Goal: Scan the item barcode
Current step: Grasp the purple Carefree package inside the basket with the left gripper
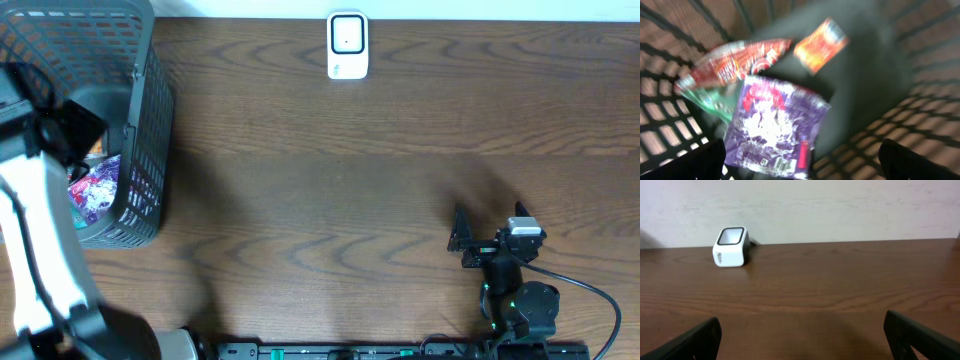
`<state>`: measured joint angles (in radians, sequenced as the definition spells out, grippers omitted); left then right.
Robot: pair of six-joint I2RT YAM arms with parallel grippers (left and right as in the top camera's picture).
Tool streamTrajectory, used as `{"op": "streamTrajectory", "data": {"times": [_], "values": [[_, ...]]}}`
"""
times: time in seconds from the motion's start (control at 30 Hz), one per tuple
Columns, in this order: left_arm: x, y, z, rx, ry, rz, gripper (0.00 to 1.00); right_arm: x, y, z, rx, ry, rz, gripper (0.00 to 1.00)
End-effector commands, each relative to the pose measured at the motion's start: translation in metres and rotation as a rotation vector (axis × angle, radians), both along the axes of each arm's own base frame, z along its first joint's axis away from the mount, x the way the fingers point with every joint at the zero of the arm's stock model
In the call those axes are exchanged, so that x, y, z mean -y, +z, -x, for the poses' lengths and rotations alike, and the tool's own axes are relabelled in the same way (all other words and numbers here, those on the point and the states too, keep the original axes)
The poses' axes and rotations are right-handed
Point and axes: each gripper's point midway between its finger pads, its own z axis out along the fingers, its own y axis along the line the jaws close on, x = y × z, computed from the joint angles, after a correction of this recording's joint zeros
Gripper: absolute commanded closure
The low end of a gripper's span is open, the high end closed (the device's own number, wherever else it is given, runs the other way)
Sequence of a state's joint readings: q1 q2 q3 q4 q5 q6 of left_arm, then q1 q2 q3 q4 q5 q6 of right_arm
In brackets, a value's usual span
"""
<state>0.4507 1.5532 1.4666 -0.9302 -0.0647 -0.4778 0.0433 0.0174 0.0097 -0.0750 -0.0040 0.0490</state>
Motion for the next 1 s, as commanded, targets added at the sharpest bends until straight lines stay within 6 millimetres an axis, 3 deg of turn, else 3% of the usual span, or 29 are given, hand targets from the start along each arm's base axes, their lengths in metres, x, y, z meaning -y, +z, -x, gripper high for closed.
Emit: {"op": "streamTrajectory", "data": {"times": [0.0,0.23,0.63,0.7,0.77,0.83,0.97], "values": [[0.006,-0.044,-0.002,-0.117,-0.03,0.087,0.02,-0.001,-0.001,0.0,0.0,0.005,-0.014,0.01],[0.013,-0.109,0.002,-0.299,-0.052,0.202,0.02,-0.001,-0.001,0.0,0.0,0.005,-0.014,0.01],[0.008,-0.178,0.036,-0.593,-0.019,0.234,0.03,-0.001,-0.001,0.0,0.0,0.005,-0.014,0.01],[0.011,-0.189,0.041,-0.634,-0.024,0.255,0.22,-0.001,-0.001,0.0,-0.001,0.005,-0.014,0.01],[0.013,-0.196,0.045,-0.663,-0.025,0.27,0.7,-0.001,-0.001,0.0,-0.001,0.005,-0.014,0.01],[0.014,-0.197,0.046,-0.669,-0.025,0.275,0.93,-0.001,-0.001,0.0,-0.001,0.005,-0.014,0.01],[0.012,-0.188,0.042,-0.649,-0.025,0.265,0.93,-0.001,-0.001,0.0,0.0,0.005,-0.014,0.01]]}}
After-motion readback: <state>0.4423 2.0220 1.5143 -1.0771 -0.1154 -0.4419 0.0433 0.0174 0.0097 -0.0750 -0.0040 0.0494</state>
